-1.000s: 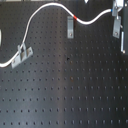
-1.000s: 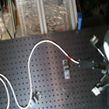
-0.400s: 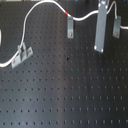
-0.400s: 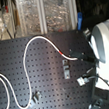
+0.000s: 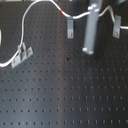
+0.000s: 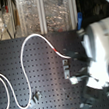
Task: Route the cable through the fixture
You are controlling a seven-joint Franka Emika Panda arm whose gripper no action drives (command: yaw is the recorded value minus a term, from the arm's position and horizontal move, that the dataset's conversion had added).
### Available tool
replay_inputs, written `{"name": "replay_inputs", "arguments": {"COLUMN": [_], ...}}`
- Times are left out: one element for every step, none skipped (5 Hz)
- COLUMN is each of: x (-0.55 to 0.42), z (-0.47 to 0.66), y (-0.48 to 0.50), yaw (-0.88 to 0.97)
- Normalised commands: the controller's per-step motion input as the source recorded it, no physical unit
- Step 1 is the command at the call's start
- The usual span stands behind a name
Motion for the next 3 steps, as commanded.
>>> {"name": "replay_inputs", "arguments": {"x": [-0.05,-0.071,-0.122], "z": [0.0,0.09,0.32], "y": [0.037,0.643,0.316], "yaw": [0.0,-0.34,-0.83]}}
